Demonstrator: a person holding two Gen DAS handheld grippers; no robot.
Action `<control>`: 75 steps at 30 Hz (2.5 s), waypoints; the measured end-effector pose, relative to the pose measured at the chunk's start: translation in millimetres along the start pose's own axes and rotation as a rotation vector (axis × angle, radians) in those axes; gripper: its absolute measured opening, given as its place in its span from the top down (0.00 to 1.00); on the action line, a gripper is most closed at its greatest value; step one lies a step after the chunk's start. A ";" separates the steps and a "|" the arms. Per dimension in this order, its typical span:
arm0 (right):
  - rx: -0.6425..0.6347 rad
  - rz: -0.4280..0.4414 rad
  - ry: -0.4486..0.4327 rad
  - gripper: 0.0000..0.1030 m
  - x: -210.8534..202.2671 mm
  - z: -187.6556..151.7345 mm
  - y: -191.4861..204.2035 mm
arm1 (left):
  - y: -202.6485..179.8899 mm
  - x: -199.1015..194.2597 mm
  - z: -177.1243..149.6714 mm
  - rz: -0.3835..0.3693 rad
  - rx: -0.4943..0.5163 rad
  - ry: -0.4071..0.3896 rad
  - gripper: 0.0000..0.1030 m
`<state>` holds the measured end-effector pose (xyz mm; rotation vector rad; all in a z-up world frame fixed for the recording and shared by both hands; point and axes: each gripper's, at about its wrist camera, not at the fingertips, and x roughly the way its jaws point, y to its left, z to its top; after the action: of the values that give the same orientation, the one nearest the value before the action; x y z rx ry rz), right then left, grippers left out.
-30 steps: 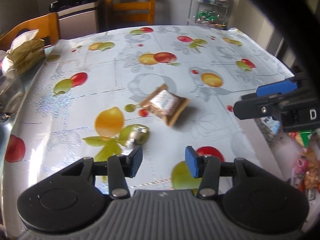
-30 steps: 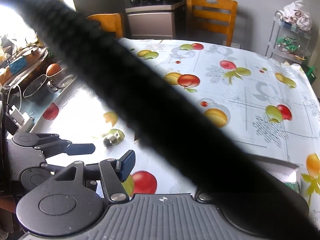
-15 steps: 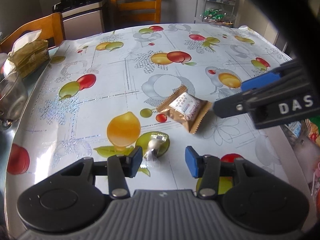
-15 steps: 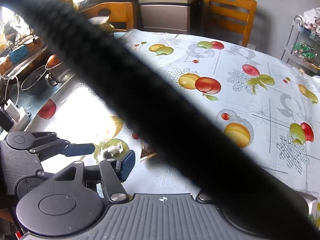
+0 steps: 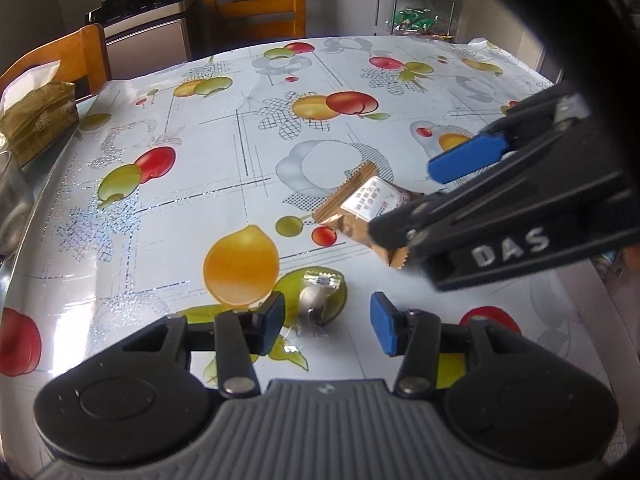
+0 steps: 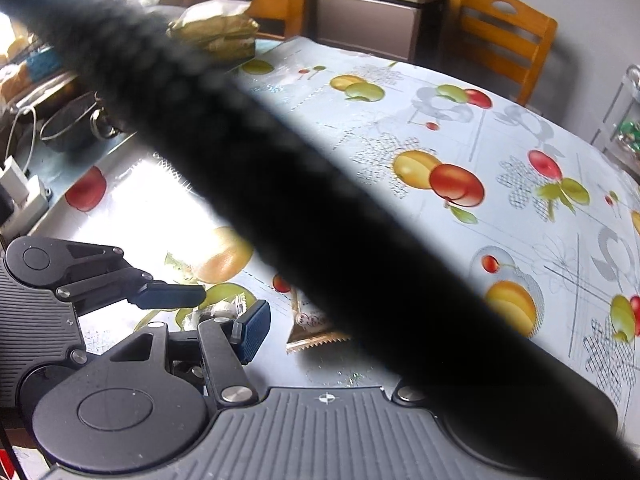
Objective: Organize snacks
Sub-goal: 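Grasp the brown cookie packet with the right tool while the left approaches the silver candy, then grasp the silver-wrapped candy with the left tool while the right holds the cookie packet, then carry the cookie packet and silver candy toward the white box with both tools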
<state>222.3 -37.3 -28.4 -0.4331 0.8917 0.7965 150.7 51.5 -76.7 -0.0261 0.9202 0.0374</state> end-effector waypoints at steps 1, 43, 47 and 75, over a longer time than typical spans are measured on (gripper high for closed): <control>-0.006 -0.001 0.002 0.40 2.0 0.9 0.8 | -0.5 0.8 0.8 -0.001 0.005 -0.002 0.55; -0.002 0.000 -0.023 0.62 -7.9 -3.2 -1.7 | -8.7 -32.1 1.8 0.011 -0.043 -0.083 0.91; 0.019 -0.007 -0.040 0.62 -23.3 -12.9 -3.9 | -19.3 -42.8 1.9 0.003 -0.032 -0.103 0.91; 0.108 -0.078 -0.129 0.62 -102.0 -62.7 -14.6 | -74.7 -89.8 -6.6 -0.046 0.032 -0.166 0.90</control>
<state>162.4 -130.3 19.6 -0.3162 0.7889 0.6929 94.4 -25.3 -8.7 -0.0137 0.7534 -0.0174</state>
